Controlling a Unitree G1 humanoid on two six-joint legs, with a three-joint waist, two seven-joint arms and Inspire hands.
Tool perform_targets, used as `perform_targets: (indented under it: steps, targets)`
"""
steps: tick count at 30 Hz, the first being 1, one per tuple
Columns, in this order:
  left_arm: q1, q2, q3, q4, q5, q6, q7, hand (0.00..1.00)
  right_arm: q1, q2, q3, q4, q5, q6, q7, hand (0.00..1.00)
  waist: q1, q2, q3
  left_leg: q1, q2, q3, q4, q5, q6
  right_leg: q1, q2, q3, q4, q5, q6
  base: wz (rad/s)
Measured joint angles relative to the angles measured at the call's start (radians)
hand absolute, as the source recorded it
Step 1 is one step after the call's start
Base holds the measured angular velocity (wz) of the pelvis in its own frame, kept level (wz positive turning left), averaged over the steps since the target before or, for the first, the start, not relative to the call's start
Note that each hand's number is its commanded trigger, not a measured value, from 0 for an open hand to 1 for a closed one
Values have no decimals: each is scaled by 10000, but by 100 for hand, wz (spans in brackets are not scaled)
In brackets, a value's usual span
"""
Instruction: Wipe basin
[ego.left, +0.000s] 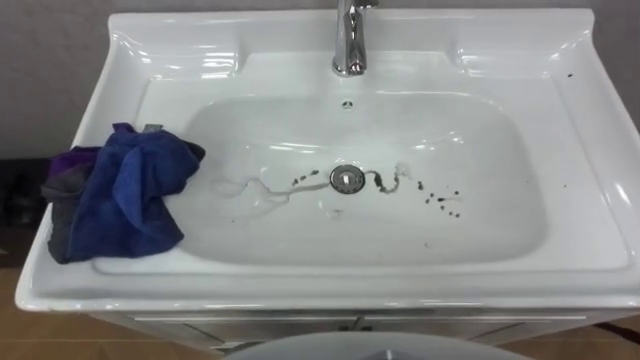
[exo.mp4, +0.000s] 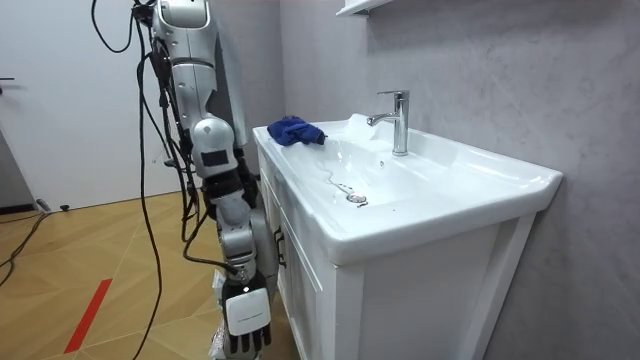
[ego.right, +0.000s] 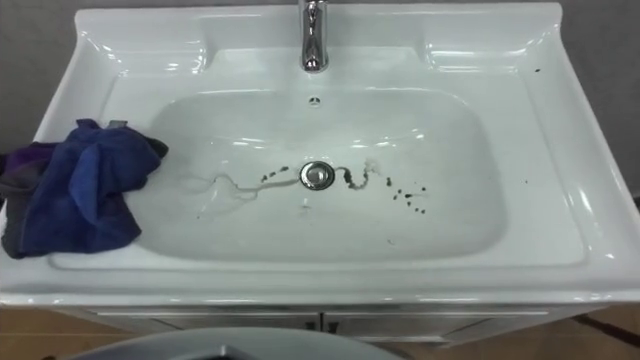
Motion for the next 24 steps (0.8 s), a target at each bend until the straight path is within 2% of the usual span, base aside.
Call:
perform_targets:
  steps: [7, 11, 13, 15, 16, 18, 19, 21, 24]
  targets:
    - [144, -65, 689, 8, -183, 63, 190, 0, -23, 3, -15, 113, 8, 28, -125, 0, 117, 55, -22, -5, -7, -59, 31, 1, -1, 27, -35, -86, 20, 0, 1, 0]
    - [181, -113, 1399, -241, -646, 58, 1160, 0, -8, 1, 66, 260, 206, 35, -228, 0, 483, 118, -13, 125, -13, -77, 23, 1, -1, 188, -54, -86, -9, -10, 19, 3]
    - [257, -110, 1802, -846, -1012, 55, 1496, 0, -9, -17, 46, 271, 174, 22, -316, 0, 550, 142, -14, 105, -22, -143, 13, 1, -1, 182, -61, -105, -20, -20, 33, 9]
    - [192, 58, 2641, -1149, -1220, -44, 2088, 0, -12, -27, -150, 249, -137, 1, -384, 0, 733, 205, -14, 72, -34, -246, -14, 1, 0, 176, -25, -125, -27, -21, 31, 9]
    - [114, 144, 2833, -1149, -1283, -70, 2257, 0, -13, -40, -200, 249, -142, 1, -380, 0, 765, 219, -15, 59, -41, -298, -16, 0, 0, 173, -24, -152, -24, -21, 30, 13]
    - [-57, 436, 3161, -1212, -1402, -376, 2911, 0, -6, -198, -201, 228, -81, -73, -357, 0, 883, 406, -64, 11, -47, -353, -33, 0, 1, 103, -25, -236, -26, -22, 29, 6]
    - [-85, 455, 3261, -1419, -1478, -390, 3084, 0, 14, -242, -201, 175, -53, -92, -367, 0, 910, 452, -85, -18, -60, -347, -26, 0, 1, 67, -32, -243, -3, -22, 28, 0]
    - [154, 502, 3337, -2407, -1923, -561, 3881, 0, 115, -356, -193, -70, 111, -112, -462, 0, 1010, 528, -74, -70, -63, -352, -23, 3, 1, 18, -44, -301, 42, -16, 20, 0]
    - [188, 538, 3450, -2926, -2147, -839, 4487, 0, 139, -405, -197, -116, 152, -225, -559, 0, 1094, 619, -100, -81, -79, -379, -15, 4, 2, 17, -59, -336, 47, -19, 24, 3]
